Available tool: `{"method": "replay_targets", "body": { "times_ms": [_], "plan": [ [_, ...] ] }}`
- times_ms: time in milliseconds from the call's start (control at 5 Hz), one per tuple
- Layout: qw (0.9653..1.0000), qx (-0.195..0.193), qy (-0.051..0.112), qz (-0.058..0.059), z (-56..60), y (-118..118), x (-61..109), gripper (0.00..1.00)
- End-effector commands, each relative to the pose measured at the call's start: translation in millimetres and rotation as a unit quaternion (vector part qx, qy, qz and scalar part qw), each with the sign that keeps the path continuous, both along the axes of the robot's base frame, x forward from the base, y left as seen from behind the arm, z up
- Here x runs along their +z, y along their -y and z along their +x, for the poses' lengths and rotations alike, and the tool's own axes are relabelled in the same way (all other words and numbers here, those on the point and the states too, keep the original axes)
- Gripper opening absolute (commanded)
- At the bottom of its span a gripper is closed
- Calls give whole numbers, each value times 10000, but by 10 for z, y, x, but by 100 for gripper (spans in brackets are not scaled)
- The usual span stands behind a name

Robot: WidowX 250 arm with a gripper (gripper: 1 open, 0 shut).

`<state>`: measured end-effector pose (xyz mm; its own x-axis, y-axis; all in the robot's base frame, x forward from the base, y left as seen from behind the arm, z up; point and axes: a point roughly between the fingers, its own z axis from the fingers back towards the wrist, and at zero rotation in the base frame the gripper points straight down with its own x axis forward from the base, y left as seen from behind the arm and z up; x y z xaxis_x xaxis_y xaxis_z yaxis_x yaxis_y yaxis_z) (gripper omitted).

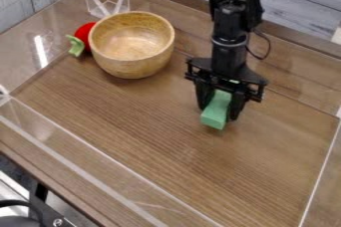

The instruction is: Put the green block in the brown bowl

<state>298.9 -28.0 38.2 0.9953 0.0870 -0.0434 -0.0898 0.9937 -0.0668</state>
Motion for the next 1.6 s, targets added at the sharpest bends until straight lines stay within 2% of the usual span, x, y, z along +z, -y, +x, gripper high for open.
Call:
{"method": "replay_targets", "body": {
  "times_ms": [0,200,400,800,1000,1200,1400],
  "plan": [
    [9988,112,477,-48,40,18,440,0],
    [9970,246,725,-70,20,-32,804,0],
    [9954,365,888,-79,-15,-224,1012,0],
    [9938,494,1000,3,-96,-752,1062,0],
    [9939,345,1044,32,-97,-1056,1066,0],
    [9942,243,1049,80,-40,-1418,1006,0],
    [9934,532,1012,110,39,-1533,939,0]
  ]
}}
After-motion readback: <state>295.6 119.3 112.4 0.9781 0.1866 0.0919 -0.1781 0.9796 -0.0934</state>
